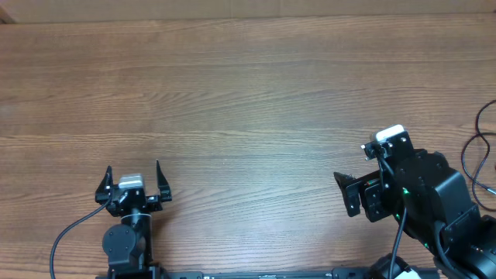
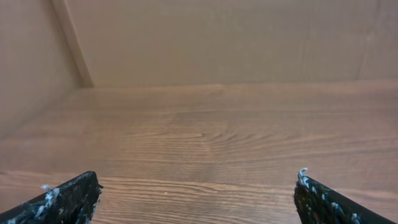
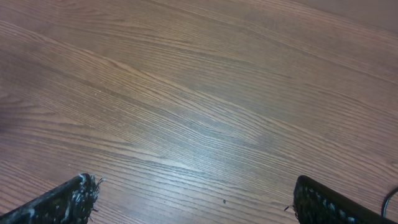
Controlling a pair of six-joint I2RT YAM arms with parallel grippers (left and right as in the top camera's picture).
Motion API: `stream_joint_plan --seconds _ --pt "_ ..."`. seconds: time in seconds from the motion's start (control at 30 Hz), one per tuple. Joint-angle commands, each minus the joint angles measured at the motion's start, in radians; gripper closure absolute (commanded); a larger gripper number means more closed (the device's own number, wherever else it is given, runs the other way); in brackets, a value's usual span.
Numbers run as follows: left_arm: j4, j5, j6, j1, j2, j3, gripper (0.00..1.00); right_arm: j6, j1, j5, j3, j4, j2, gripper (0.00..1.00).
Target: Untangle cables
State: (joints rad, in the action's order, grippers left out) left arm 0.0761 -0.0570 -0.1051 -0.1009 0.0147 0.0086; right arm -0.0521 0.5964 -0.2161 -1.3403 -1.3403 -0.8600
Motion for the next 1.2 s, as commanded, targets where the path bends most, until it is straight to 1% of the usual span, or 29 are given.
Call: stream_joint_plan --seconds 0.0,0.13,0.2,1.17 --pt "0.004 0.029 -0.044 -0.01 -0.012 -0.004 0.0 0.001 0.004 0.001 0.0 0.0 0.006 0.0" --pt "0.005 0.032 0.072 -0.01 -0.012 -0.004 0.01 0.001 0.004 0.001 0.0 0.0 0.006 0.0" --pt "0.005 0.036 0.092 -0.01 -0.012 -0.004 0.01 0.001 0.004 0.001 0.0 0.0 0.006 0.0" --pt "0.002 0.039 0.09 -0.011 -0.011 -0.003 0.0 0.001 0.004 0.001 0.0 0.0 0.006 0.0"
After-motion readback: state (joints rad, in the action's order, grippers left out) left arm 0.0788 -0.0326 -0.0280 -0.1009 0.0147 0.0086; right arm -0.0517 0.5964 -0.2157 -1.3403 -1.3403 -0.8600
